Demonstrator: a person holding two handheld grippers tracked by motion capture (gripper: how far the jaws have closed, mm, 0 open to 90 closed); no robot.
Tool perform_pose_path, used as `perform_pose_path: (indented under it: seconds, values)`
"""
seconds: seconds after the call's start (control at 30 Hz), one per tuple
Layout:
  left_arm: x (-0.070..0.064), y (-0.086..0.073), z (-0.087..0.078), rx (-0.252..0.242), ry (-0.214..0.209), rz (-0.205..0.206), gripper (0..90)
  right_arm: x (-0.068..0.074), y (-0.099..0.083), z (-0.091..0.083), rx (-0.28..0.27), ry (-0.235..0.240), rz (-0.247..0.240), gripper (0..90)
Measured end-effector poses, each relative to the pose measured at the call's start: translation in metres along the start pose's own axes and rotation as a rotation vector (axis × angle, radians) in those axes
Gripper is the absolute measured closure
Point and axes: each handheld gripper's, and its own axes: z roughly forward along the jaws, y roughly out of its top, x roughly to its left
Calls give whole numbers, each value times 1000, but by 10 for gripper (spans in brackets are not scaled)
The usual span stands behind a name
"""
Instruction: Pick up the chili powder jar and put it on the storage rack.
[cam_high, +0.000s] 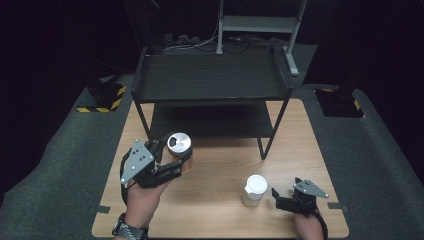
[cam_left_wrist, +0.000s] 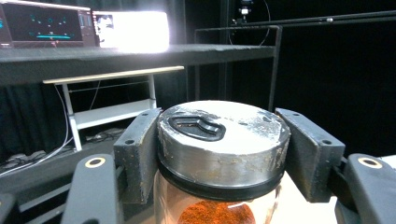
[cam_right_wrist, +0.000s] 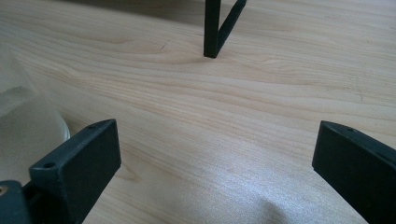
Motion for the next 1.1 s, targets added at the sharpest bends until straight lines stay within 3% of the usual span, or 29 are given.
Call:
perform_pose_path:
  seconds: [0.6, 0.87, 1.1]
  values:
    - [11, 40, 9, -35, 38, 18, 348, -1, 0, 0, -2, 1, 4, 1]
    - [17, 54, 17, -72, 44, -2, 348, -1, 0, 0, -2, 2, 5, 1]
    - [20, 66, 23, -79, 48, 5, 348, -2, -1, 0, -3, 4, 10, 1]
